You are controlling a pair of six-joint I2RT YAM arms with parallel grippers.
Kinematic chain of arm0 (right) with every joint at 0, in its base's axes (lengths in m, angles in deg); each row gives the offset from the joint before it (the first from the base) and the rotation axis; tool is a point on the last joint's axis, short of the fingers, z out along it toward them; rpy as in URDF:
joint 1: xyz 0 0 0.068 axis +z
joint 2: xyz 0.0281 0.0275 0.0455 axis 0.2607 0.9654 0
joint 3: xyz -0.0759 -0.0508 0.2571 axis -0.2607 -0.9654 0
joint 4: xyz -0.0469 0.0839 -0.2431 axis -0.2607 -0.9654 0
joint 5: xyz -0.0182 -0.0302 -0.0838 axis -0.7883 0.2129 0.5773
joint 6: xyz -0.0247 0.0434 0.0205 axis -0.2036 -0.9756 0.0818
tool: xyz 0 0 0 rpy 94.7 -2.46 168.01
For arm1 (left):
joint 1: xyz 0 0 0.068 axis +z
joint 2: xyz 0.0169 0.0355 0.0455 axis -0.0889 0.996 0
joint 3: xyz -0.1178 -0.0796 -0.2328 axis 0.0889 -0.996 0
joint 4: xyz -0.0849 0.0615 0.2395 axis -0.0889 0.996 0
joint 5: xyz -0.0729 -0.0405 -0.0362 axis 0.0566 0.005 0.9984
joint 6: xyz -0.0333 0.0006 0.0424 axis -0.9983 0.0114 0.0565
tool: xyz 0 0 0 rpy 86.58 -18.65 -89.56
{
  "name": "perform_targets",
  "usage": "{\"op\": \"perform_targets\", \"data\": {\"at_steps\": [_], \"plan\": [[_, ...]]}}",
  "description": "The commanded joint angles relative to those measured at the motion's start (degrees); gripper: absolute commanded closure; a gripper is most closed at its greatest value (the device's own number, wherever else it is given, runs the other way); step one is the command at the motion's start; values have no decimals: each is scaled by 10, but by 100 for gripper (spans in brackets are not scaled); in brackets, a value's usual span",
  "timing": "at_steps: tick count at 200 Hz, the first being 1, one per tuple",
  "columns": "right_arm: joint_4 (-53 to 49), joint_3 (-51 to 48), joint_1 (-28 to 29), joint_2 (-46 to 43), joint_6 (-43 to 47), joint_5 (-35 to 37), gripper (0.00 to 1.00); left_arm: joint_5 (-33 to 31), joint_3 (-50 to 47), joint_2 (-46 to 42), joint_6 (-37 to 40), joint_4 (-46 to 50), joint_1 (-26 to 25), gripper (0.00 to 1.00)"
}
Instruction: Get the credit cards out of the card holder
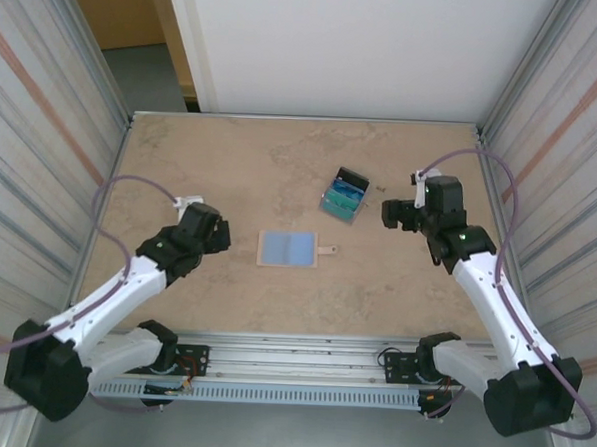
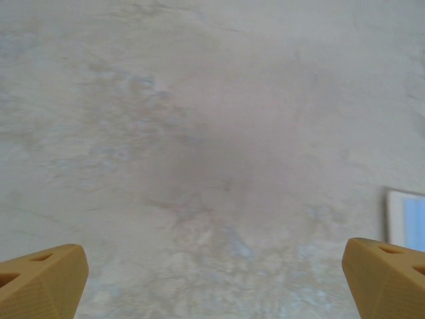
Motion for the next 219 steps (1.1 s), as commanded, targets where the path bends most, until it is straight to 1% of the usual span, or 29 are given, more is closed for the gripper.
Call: {"op": "perform_targets", "data": {"at_steps": [1, 18, 28, 42, 69, 98, 114, 152, 192, 206, 219], "plan": [[59, -46, -6, -39, -41, 58, 1, -54, -36, -57, 37, -40, 24, 1], [109, -92, -5, -57, -28, 60, 1, -84, -63, -96, 72, -71, 35, 1], [133, -114, -6, -66, -27, 73, 1, -104, -82, -119, 92, -95, 42, 1], [155, -132, -9, -73, -24, 79, 1, -110, -111, -147, 120, -137, 55, 1], [182, -147, -13, -64, -15, 74, 1, -74, -165, -196, 165, -231, 92, 1], [211, -158, -13, -44, -5, 71, 1, -37, -204, -216, 204, -313, 124, 1], [242, -173, -14, -40, 1, 68, 1, -21, -221, -215, 222, -350, 134, 1], [301, -201, -14, -43, 12, 68, 1, 45, -249, -188, 258, -452, 152, 1], [328, -213, -15, -42, 26, 65, 1, 69, -251, -113, 294, -532, 160, 1], [339, -218, -16, -47, 30, 62, 1, 77, -246, -86, 297, -551, 171, 1], [348, -223, -18, -51, 33, 63, 1, 97, -245, -61, 290, -571, 190, 1]]}}
